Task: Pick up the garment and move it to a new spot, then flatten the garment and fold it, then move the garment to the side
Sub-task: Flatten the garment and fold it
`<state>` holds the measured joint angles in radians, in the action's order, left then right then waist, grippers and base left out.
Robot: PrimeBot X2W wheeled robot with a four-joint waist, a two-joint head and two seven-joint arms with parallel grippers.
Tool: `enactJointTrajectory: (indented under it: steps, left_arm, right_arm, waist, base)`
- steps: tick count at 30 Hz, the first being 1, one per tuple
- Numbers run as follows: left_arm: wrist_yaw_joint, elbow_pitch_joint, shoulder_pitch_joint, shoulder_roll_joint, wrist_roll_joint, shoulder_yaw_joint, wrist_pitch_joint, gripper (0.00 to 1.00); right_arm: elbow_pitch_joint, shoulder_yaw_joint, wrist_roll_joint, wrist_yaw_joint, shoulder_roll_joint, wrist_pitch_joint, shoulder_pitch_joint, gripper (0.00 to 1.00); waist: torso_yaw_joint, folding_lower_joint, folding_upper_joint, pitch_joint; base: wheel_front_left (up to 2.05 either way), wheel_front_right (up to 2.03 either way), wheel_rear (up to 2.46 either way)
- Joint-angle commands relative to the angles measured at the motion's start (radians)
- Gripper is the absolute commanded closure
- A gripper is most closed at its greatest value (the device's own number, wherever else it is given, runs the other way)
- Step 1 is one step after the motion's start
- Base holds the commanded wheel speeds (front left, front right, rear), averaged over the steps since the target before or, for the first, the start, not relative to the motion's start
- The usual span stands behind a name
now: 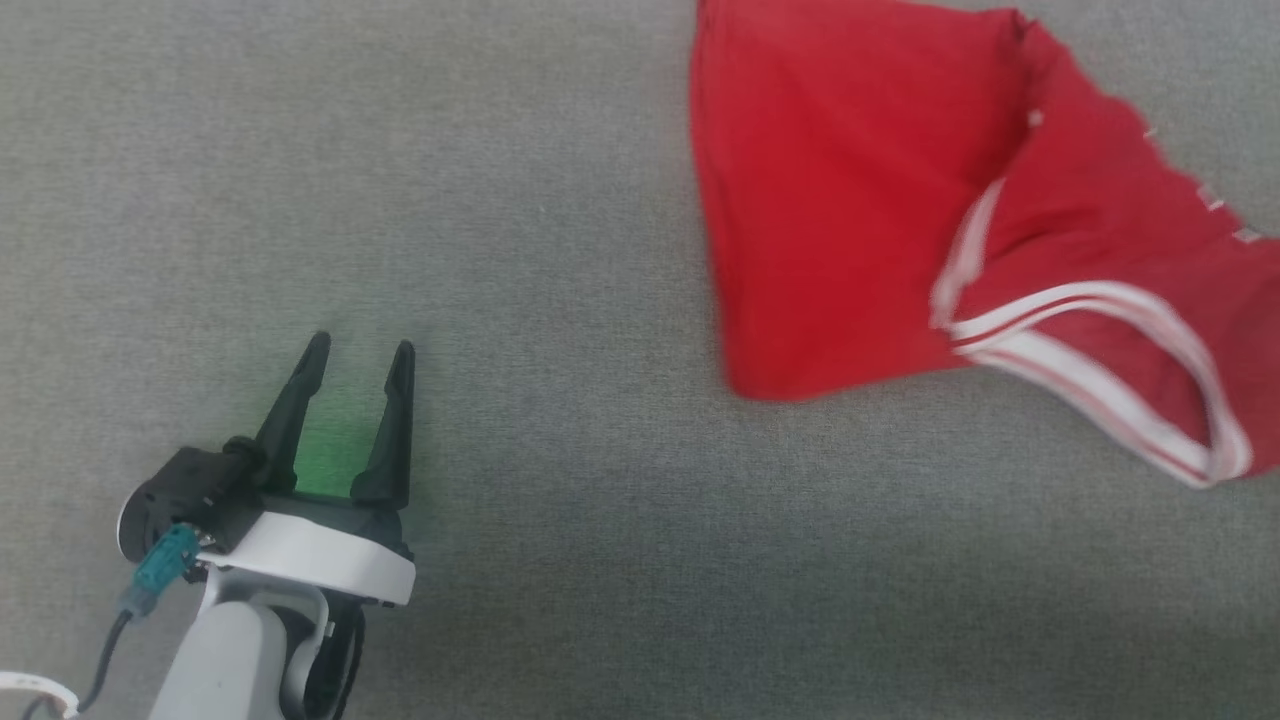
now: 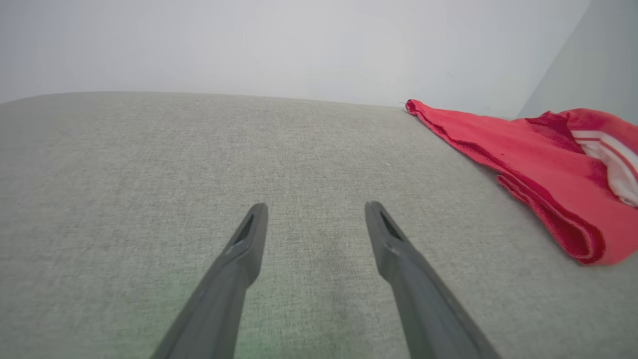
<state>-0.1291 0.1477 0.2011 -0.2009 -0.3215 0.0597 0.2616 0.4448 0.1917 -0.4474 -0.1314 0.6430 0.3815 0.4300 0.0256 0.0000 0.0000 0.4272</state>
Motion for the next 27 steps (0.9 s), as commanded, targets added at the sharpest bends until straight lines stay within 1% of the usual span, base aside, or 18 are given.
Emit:
enactJointTrajectory:
  steps: [1, 2, 5, 7, 9, 10, 11, 12, 13, 16, 19, 20, 23, 27]
  left_arm:
    - [-0.002, -0.002, 0.017, -0.011, -0.009, 0.004, 0.005, 0.00]
    - [-0.002, -0.002, 0.017, -0.011, -0.009, 0.004, 0.005, 0.00]
    - [-0.002, -0.002, 0.031, -0.023, -0.011, 0.010, 0.005, 0.00]
    - [-0.002, -0.001, 0.035, -0.030, -0.014, 0.011, 0.005, 0.00]
    - [-0.002, 0.004, 0.037, -0.036, -0.019, 0.017, 0.005, 0.00]
    - [-0.002, 0.008, 0.041, -0.037, -0.028, 0.025, 0.005, 0.00]
    - [-0.002, 0.009, 0.047, -0.042, -0.031, 0.033, 0.005, 0.00]
    - [-0.002, 0.011, 0.056, -0.049, -0.040, 0.047, 0.005, 0.00]
    - [-0.002, 0.012, 0.066, -0.061, -0.052, 0.064, 0.005, 0.00]
    - [-0.002, 0.018, 0.121, -0.127, -0.072, 0.146, 0.005, 0.00]
    - [-0.002, 0.046, 0.208, -0.214, -0.115, 0.270, 0.004, 0.00]
    - [-0.002, 0.050, 0.251, -0.241, -0.148, 0.318, -0.013, 0.00]
    - [-0.002, 0.038, 0.377, -0.322, -0.260, 0.483, -0.108, 0.00]
    - [-0.002, -0.020, 0.554, -0.376, -0.515, 0.666, -0.296, 0.00]
  right_arm:
    - [0.029, 0.057, 0.046, 0.001, -0.013, -0.022, 0.007, 1.00]
    - [0.029, 0.057, 0.046, 0.001, -0.013, -0.022, 0.007, 1.00]
    - [0.076, 0.167, 0.145, 0.001, -0.027, -0.062, 0.028, 1.00]
    - [0.105, 0.230, 0.204, 0.001, -0.048, -0.087, 0.039, 1.00]
    - [0.126, 0.257, 0.235, 0.001, -0.081, -0.100, 0.047, 1.00]
    - [0.133, 0.267, 0.238, 0.001, -0.098, -0.109, 0.054, 0.86]
    - [0.138, 0.277, 0.246, 0.001, -0.107, -0.120, 0.058, 0.52]
    - [0.140, 0.286, 0.258, 0.001, -0.116, -0.135, 0.058, 0.00]
    - [0.136, 0.295, 0.260, 0.001, -0.132, -0.155, 0.061, 0.00]
    - [0.114, 0.303, 0.259, 0.001, -0.166, -0.243, 0.045, 0.00]
    - [0.065, 0.302, 0.218, 0.001, -0.220, -0.334, 0.014, 0.00]
    - [0.040, 0.298, 0.212, 0.001, -0.229, -0.362, -0.001, 0.00]
    - [-0.029, 0.266, 0.167, 0.001, -0.294, -0.412, -0.035, 0.00]
    - [-0.105, 0.226, 0.119, 0.001, -0.348, -0.435, -0.085, 0.00]
  waist:
    - [-0.008, 0.0000, 0.0000, 0.012]
    - [-0.008, 0.0000, 0.0000, 0.012]
    - [-0.012, 0.0000, 0.0000, 0.022]
    - [-0.012, 0.0000, 0.0000, 0.026]
    - [-0.013, 0.0000, 0.0000, 0.026]
    - [-0.016, 0.0000, 0.0000, 0.023]
    - [-0.020, 0.0000, 0.0000, 0.019]
    - [-0.025, 0.0000, 0.0000, 0.013]
    - [-0.029, 0.0000, 0.0000, 0.007]
    - [-0.048, 0.0000, 0.0000, -0.016]
    - [-0.086, 0.0000, 0.0000, -0.039]
    - [-0.100, 0.0000, 0.0000, -0.044]
    - [-0.155, 0.0000, 0.0000, -0.051]
    - [-0.226, 0.0000, 0.0000, -0.039]
  base:
    - [0.00, 0.00, 0.00]
    - [0.00, 0.00, 0.00]
    - [0.00, 0.00, 0.00]
    - [0.00, 0.00, 0.00]
    - [0.00, 0.00, 0.00]
    - [0.00, 0.00, 0.00]
    - [0.00, 0.00, 0.00]
    - [0.00, 0.00, 0.00]
    - [0.00, 0.00, 0.00]
    - [0.00, 0.00, 0.00]
    - [0.00, 0.00, 0.00]
    - [0.00, 0.00, 0.00]
    - [0.00, 0.00, 0.00]
    - [0.00, 0.00, 0.00]
